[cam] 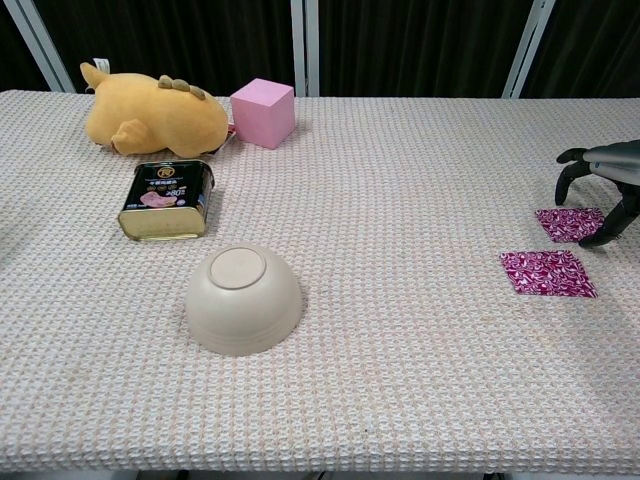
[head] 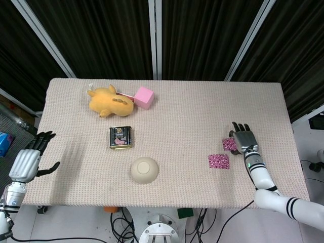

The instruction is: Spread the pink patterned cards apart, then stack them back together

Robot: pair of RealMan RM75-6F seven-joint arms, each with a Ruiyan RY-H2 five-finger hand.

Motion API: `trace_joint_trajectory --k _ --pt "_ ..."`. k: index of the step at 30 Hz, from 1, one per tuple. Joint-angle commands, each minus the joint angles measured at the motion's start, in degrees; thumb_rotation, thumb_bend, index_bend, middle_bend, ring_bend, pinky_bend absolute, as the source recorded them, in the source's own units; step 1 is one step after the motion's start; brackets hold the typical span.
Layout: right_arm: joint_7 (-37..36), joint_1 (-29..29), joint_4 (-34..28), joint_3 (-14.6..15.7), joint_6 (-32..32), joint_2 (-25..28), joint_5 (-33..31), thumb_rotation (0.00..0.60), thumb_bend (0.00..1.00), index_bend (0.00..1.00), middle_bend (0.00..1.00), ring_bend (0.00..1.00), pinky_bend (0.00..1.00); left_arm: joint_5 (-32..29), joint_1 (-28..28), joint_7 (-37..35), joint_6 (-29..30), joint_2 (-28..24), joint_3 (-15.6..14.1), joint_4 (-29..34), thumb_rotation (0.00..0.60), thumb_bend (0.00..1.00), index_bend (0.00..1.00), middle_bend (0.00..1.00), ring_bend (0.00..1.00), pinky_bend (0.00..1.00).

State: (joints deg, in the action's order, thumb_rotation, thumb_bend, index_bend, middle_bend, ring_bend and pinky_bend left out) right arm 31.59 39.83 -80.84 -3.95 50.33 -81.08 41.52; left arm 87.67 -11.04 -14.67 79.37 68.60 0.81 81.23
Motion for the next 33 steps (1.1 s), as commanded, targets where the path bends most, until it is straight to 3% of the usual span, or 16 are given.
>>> trace_joint_trajectory --k 1,14,33 --pt "-0.03 0.15 0.26 0.00 -0.31 -0.04 -0.27 0.600 0.47 0.40 0.00 0.00 0.00 -0.03 0.03 0.02 0.05 -0.03 0.02 0.02 0.548 0.23 0.09 0.05 0.03 0.20" --pt "-1.69 -0.27 -0.69 0.10 -0.10 0.96 0.58 0.600 0.48 0.45 0.01 0.00 0.00 -0.10 -0.05 0.23 -0.17 -0.11 0.04 0.20 0.549 0.23 0.10 0.05 0.03 0.20" --pt "-3.87 -2.94 -17.21 1.28 3.75 8.23 4.68 0.600 0.48 0.45 0.01 0.00 0.00 0.87 0.61 -2.87 1.26 0.73 -0.38 -2.40 0.549 0.23 0.10 0.05 0.03 0.20"
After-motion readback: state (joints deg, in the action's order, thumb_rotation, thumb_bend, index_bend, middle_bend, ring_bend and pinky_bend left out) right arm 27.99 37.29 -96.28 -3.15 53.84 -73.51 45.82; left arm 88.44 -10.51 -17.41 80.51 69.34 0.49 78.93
